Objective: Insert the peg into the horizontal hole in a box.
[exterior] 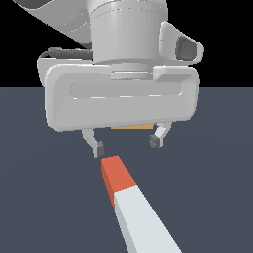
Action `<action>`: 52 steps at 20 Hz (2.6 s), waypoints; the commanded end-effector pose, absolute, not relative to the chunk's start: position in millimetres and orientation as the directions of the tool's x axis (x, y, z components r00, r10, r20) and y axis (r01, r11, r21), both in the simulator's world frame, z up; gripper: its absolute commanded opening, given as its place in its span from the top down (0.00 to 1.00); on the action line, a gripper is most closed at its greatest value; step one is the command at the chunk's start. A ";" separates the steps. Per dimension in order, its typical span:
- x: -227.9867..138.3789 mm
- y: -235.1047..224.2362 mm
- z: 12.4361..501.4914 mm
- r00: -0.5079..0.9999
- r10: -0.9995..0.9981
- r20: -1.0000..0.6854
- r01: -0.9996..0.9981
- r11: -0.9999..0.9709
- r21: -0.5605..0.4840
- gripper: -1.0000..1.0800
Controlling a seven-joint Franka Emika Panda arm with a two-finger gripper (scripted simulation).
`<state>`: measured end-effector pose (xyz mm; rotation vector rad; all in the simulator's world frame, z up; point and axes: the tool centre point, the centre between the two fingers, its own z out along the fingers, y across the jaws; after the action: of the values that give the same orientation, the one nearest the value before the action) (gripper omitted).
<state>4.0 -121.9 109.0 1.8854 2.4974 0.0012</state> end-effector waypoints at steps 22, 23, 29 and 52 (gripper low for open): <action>17.0 -184.4 64.8 -0.384 0.923 0.000 0.923 0.384 0.000 0.04; 17.1 -184.1 61.7 -0.385 0.923 0.000 0.923 0.385 0.000 0.04; 16.6 -184.1 32.1 -0.386 0.923 0.000 0.923 0.386 0.000 0.04; 16.3 -178.5 22.3 -0.379 0.926 0.001 0.926 0.379 0.000 1.00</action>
<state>15.9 -181.7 20.3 1.7497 2.6122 -0.0017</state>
